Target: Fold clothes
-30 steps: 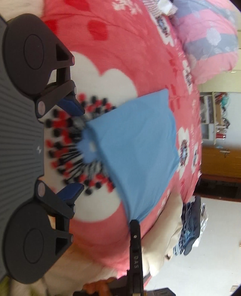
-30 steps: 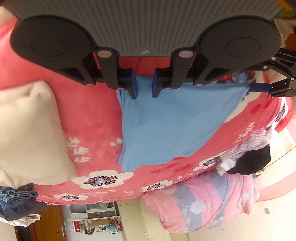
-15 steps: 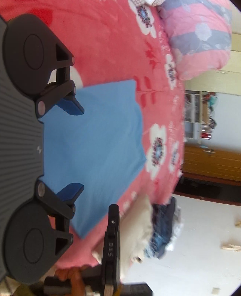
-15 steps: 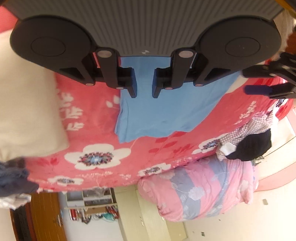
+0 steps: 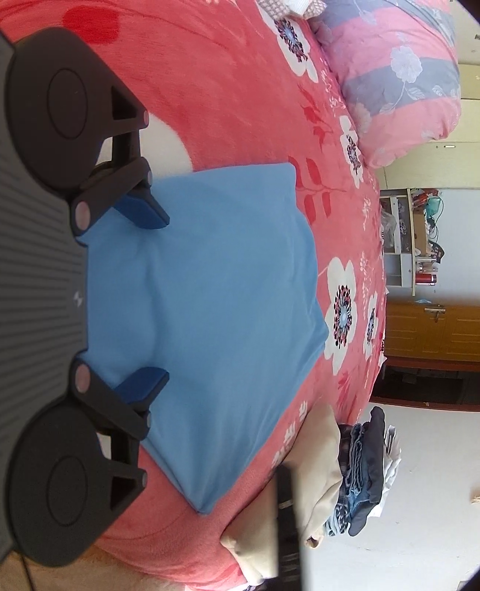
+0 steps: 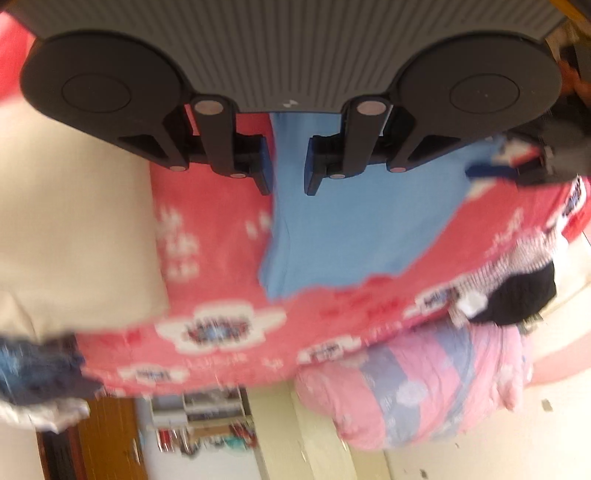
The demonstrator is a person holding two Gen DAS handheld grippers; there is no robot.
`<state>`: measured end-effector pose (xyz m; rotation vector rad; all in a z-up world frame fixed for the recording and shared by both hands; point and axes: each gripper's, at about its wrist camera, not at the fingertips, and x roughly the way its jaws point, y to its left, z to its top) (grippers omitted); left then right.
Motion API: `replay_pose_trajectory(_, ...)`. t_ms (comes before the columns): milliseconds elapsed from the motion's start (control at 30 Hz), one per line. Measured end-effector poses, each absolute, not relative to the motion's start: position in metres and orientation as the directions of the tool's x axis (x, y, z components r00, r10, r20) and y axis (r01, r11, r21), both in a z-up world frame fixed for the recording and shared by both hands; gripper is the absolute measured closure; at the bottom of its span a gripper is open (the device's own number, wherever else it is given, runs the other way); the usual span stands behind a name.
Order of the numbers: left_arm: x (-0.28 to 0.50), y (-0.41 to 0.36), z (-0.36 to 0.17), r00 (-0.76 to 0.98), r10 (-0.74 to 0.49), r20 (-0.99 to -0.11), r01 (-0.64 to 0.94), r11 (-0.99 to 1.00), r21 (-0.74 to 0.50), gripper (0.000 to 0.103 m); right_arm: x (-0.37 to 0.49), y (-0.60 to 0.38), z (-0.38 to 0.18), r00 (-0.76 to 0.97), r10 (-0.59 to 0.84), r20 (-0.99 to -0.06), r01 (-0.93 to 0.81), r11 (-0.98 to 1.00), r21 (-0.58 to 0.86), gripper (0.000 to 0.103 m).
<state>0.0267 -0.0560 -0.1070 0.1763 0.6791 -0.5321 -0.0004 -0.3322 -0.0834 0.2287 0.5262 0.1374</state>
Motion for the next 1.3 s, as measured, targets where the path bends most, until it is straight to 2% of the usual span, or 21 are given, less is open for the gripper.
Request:
replay_pose_trajectory(100,0.027,-0.056,-0.107,0.652,-0.410,-0.638,0.522,0.853,-0.015,0.020,0.019,-0.321,-0.075,0.866,0.237,-0.440,-0.131,0.958,0.256,0.085)
replay_pose_trajectory(233,0.027,-0.055,-0.108,0.652,-0.412,-0.636,0.523,0.852,-0.016,0.020,0.046,-0.310,-0.090,0.846,0.273,-0.457,-0.167,0.952,0.258,0.085)
replay_pose_trajectory(333,0.028,-0.055,-0.108,0.652,-0.414,-0.635,0.524,0.852,-0.017,0.019,0.053,-0.317,-0.109,0.830,0.233,-0.507,-0.110,0.959,0.262,0.086)
replay_pose_trajectory(433,0.027,-0.054,-0.105,0.661,-0.411,-0.628,0.521,0.853,-0.010,0.019,0.040,-0.333,-0.117,0.829,0.222,-0.514,-0.060,0.948,0.313,0.086)
replay_pose_trajectory(533,0.026,-0.053,-0.100,0.672,-0.406,-0.620,0.516,0.856,0.000,0.019,0.032,-0.338,-0.111,0.827,0.130,-0.547,0.004,0.971,0.238,0.084)
replay_pose_trajectory(633,0.025,-0.053,-0.095,0.683,-0.400,-0.611,0.512,0.859,0.009,0.019,0.030,-0.345,-0.101,0.840,0.134,-0.526,0.021,0.960,0.278,0.084)
replay_pose_trajectory(833,0.027,-0.053,-0.086,0.706,-0.384,-0.595,0.499,0.866,0.033,0.020,0.047,-0.335,-0.076,0.869,0.162,-0.468,-0.040,0.965,0.260,0.084)
replay_pose_trajectory(1067,0.074,-0.074,-0.069,0.741,-0.287,-0.606,0.445,0.887,0.124,0.019,0.076,-0.319,-0.070,0.856,0.236,-0.460,-0.122,0.957,0.263,0.084)
replay_pose_trajectory(1300,0.141,-0.097,-0.095,0.676,-0.202,-0.709,0.383,0.918,0.104,0.019,0.133,-0.316,-0.084,0.809,0.279,-0.517,-0.150,0.949,0.278,0.084)
